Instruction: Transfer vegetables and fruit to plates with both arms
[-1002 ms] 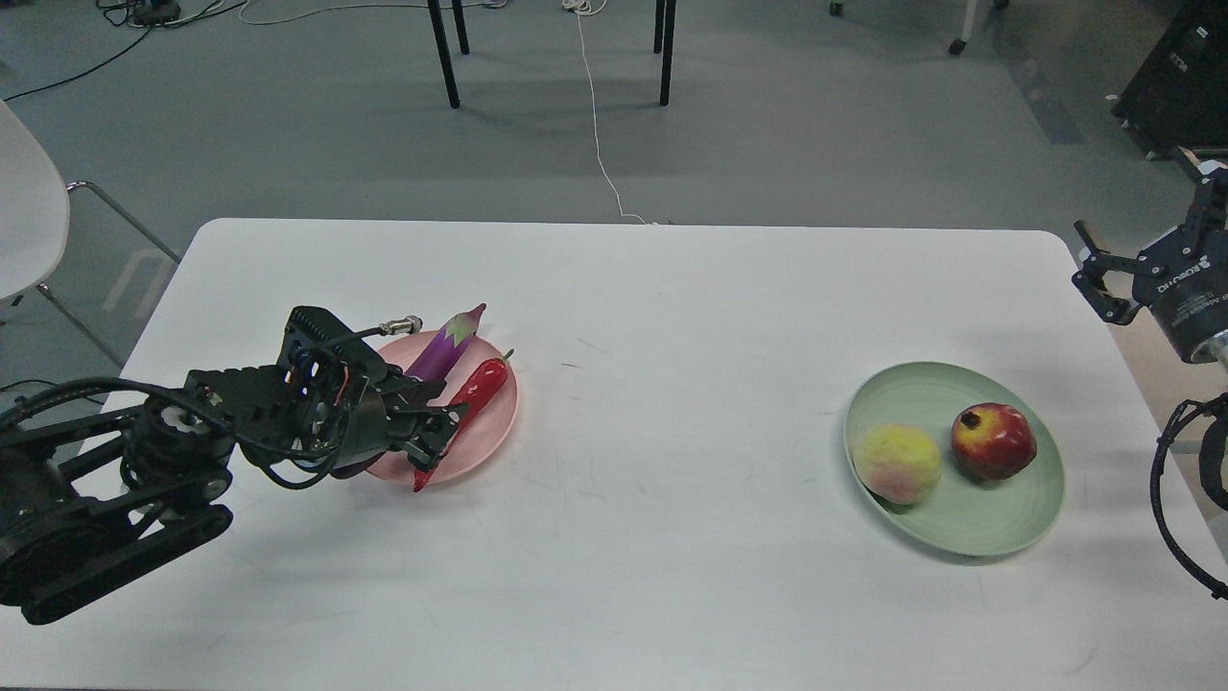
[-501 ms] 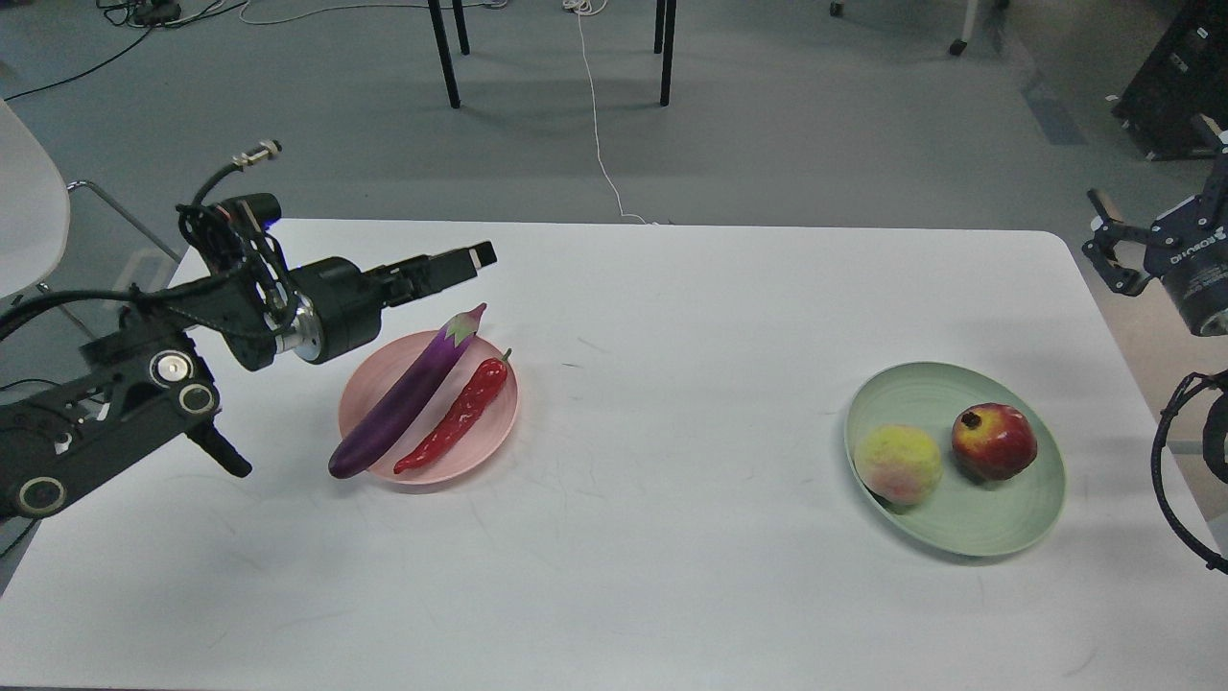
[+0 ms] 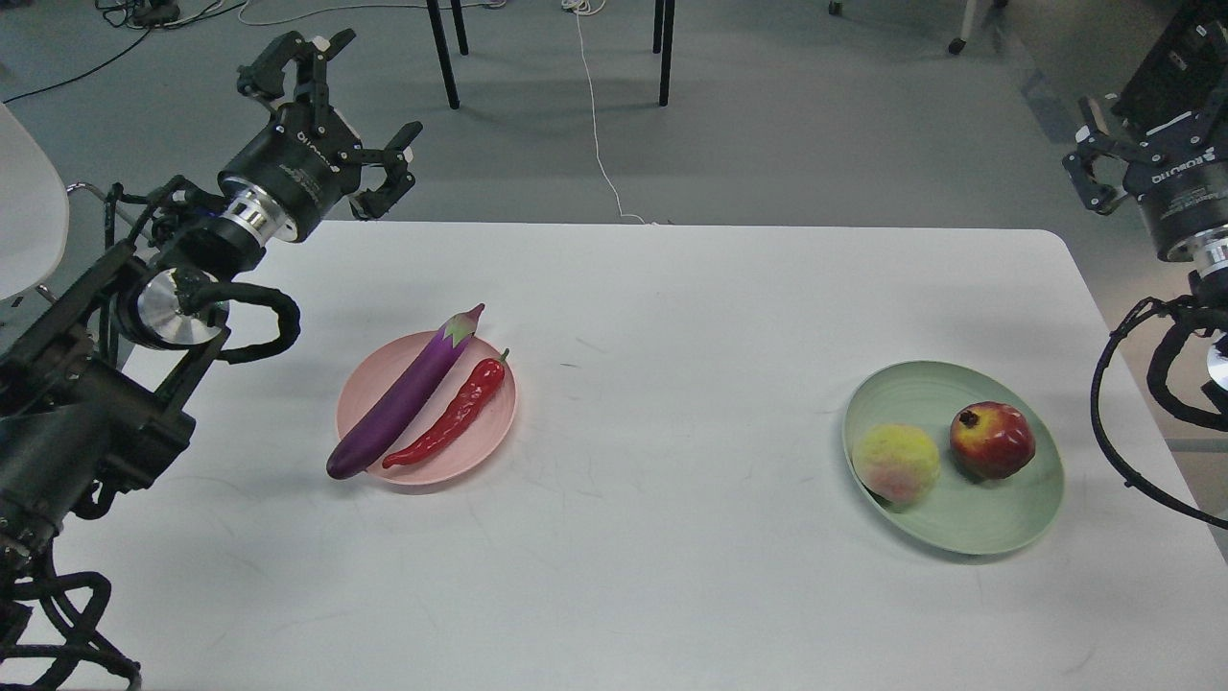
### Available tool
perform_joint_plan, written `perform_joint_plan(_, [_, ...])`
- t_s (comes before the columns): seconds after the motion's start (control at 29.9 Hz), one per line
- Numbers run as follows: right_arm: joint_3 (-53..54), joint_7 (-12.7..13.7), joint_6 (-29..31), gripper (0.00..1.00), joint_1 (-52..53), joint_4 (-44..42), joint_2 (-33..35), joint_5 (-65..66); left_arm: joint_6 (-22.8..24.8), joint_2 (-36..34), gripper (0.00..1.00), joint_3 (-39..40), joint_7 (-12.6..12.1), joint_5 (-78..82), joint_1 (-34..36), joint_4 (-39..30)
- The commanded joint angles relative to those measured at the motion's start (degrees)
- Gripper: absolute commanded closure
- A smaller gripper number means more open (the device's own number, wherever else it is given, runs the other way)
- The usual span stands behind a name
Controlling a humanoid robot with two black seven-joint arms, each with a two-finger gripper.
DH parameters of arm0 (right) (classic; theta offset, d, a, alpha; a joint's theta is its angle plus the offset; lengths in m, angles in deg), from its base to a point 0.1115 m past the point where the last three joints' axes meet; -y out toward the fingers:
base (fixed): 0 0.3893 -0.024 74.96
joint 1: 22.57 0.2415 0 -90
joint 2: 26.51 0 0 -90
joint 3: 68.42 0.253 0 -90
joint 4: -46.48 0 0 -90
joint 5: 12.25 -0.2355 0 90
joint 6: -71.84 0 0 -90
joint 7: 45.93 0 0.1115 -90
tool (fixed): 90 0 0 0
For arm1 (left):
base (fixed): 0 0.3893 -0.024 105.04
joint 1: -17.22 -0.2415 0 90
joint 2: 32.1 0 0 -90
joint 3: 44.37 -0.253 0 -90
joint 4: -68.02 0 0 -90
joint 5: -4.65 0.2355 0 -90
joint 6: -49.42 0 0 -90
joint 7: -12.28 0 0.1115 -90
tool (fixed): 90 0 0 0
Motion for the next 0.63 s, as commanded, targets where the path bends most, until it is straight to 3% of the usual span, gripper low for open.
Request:
perform_joint_plan(0.0, [3.4, 3.6, 0.0, 0.01, 0.6, -4.7, -3.8, -0.4, 1.2, 0.5, 0.03, 0.6, 0.4, -4.7, 0.0, 2.8])
perform_joint_plan(0.17, [8.8, 7.7, 0.0, 0.01, 0.6, -8.2, -8.6, -0.4, 4.9, 2.0, 0.03, 0.7, 1.9, -4.9, 0.0, 7.6])
perform_joint_plan(0.3, [8.6, 7.6, 0.0, 0.01, 0.2, -7.7, -8.9, -0.4, 5.8, 3.5, 0.03, 0.7, 2.7, -6.4, -0.1, 10.9])
perform_joint_plan(0.6, [7.6, 7.4, 0.0, 0.01, -0.2, -8.4, -9.4, -0.2, 5.6, 3.8, 0.02, 0.6, 3.6, -7.1, 0.0, 10.9])
